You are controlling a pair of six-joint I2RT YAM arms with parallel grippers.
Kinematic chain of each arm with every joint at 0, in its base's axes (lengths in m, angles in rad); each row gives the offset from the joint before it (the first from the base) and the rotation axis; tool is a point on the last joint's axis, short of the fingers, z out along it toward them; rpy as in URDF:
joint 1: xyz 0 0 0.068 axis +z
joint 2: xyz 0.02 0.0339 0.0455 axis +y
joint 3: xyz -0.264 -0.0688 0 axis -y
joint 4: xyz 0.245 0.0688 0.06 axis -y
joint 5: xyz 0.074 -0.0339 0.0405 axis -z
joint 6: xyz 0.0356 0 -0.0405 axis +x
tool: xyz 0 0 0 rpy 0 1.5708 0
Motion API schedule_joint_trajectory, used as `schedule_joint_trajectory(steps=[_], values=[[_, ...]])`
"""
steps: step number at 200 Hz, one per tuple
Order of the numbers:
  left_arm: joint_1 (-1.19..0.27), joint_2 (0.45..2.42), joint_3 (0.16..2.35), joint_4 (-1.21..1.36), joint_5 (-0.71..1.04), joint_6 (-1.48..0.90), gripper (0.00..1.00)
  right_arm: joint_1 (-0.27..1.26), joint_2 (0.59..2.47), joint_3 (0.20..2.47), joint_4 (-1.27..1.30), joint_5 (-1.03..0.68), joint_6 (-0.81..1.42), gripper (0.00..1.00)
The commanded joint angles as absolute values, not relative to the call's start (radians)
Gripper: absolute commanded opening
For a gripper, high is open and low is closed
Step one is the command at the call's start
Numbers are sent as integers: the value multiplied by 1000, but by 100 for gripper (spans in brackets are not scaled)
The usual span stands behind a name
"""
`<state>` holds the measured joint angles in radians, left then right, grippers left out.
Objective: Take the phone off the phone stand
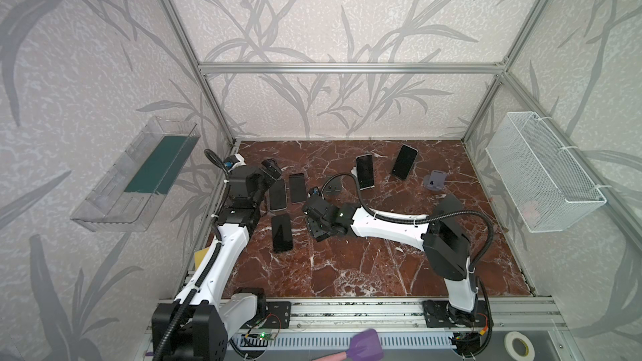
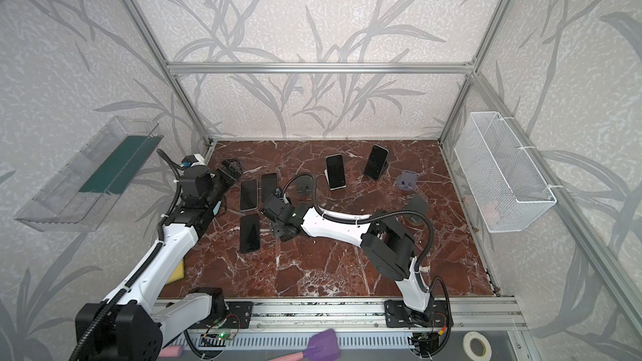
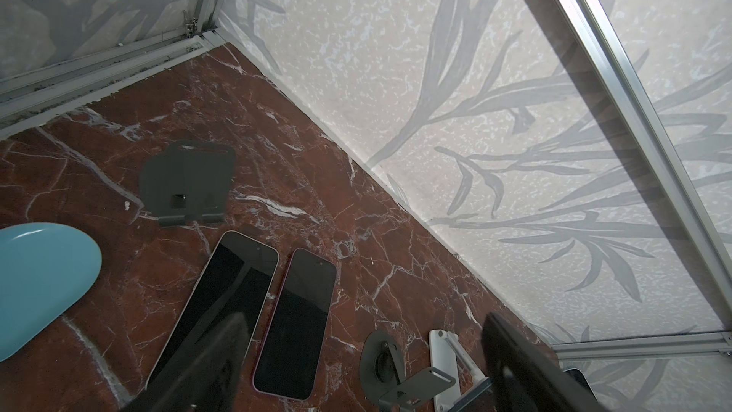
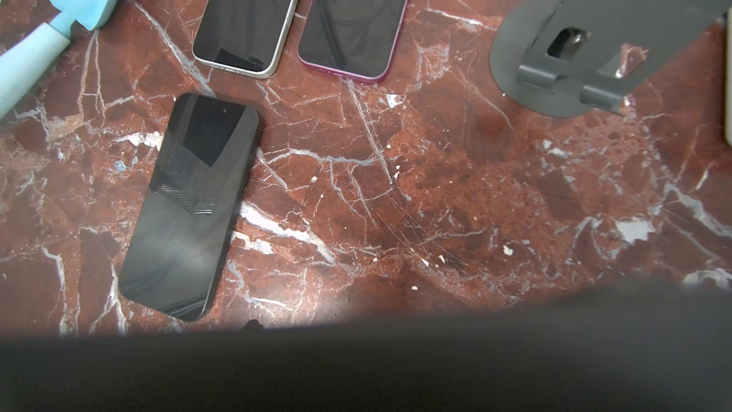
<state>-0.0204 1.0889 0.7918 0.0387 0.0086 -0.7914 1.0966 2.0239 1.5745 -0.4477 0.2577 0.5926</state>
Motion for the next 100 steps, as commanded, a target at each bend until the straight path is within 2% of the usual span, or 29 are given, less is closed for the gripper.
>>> schedule_joint_trajectory(steps=[1,100], values=[[-11,1092,807,61,21,-810,92,1103,2032,1610,-456,245,628,71],[0,1103,802,75,41,-831,92,1128,2205,1734,-451,219,678,71]])
